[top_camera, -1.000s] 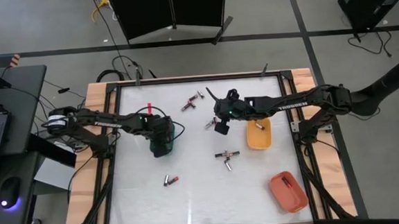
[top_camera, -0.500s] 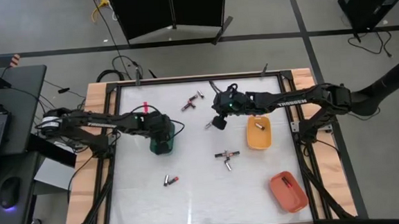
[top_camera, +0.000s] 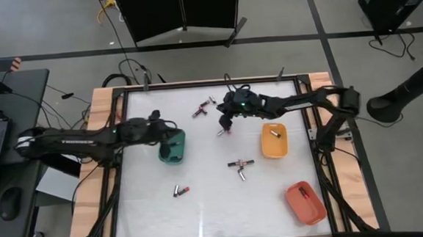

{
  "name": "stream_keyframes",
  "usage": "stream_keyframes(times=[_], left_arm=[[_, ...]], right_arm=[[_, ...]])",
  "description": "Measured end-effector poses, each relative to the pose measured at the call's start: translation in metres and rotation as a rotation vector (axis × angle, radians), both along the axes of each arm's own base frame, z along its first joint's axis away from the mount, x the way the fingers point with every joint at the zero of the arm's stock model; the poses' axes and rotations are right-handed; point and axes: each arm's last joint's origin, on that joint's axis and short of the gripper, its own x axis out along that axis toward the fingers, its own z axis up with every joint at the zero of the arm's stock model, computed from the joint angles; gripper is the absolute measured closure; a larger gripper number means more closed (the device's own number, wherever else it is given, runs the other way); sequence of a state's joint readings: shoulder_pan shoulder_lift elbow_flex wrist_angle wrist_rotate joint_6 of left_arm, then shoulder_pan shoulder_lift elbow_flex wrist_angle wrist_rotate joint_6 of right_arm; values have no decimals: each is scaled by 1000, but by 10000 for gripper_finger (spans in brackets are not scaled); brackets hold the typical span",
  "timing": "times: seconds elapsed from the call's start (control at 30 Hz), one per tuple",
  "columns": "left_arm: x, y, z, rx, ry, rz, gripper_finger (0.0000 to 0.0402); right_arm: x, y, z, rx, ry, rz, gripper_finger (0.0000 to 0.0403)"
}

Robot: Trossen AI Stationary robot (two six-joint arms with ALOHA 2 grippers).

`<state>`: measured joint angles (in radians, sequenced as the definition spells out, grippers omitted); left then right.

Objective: Sort batteries
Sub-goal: Put the silver battery into the yellow bin

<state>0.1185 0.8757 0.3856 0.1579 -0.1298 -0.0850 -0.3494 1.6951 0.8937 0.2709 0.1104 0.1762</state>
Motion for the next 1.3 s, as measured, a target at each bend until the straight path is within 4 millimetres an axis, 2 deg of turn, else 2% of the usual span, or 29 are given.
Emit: stream_keyframes(times=[0.17,0.43,0.63,0.83,1.3], left_arm=[[-12,-2,-8,33,-160,-29,398],[-15,0,-17,31,-157,-7,398],[-15,0,-17,37,-154,-7,398],[-15,0,-17,38,-155,-6,398],[-15,0,-17,37,-154,-5,396]], right_arm=[[18,-20,-22,29,45,-45,293],[30,-56,-43,87,167,-170,233],[37,-72,-60,103,214,-192,218],[41,-72,-54,90,210,-194,226],[38,-72,-58,160,214,-245,233]])
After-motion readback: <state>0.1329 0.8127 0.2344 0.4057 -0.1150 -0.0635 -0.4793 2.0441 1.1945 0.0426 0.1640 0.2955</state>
